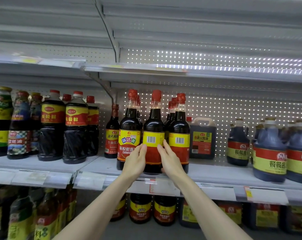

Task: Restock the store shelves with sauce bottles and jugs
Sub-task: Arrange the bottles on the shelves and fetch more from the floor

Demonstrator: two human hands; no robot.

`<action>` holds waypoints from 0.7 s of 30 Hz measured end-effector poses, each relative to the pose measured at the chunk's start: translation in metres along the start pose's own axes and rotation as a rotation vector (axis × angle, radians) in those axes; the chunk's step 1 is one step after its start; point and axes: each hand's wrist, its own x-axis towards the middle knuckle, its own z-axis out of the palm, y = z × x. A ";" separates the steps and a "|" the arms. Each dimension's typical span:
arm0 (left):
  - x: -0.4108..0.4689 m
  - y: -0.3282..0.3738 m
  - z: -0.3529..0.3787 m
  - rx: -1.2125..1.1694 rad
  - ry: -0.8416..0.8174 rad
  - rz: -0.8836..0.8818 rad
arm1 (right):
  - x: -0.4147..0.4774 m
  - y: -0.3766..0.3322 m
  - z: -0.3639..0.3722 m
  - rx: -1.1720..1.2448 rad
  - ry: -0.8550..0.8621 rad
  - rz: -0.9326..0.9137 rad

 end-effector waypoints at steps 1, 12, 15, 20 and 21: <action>-0.003 0.001 -0.002 0.011 0.002 0.012 | 0.001 -0.001 0.000 0.001 -0.009 0.006; -0.005 0.004 -0.008 0.002 0.042 -0.015 | -0.006 -0.003 0.011 -0.050 0.124 -0.110; -0.006 0.008 -0.007 0.003 0.055 -0.013 | -0.006 -0.004 0.012 -0.065 0.108 -0.117; -0.012 0.006 -0.006 0.003 0.009 0.008 | 0.000 -0.002 0.005 0.010 0.086 -0.075; -0.011 0.004 -0.007 -0.017 0.006 0.004 | 0.001 -0.002 0.004 0.027 0.080 -0.067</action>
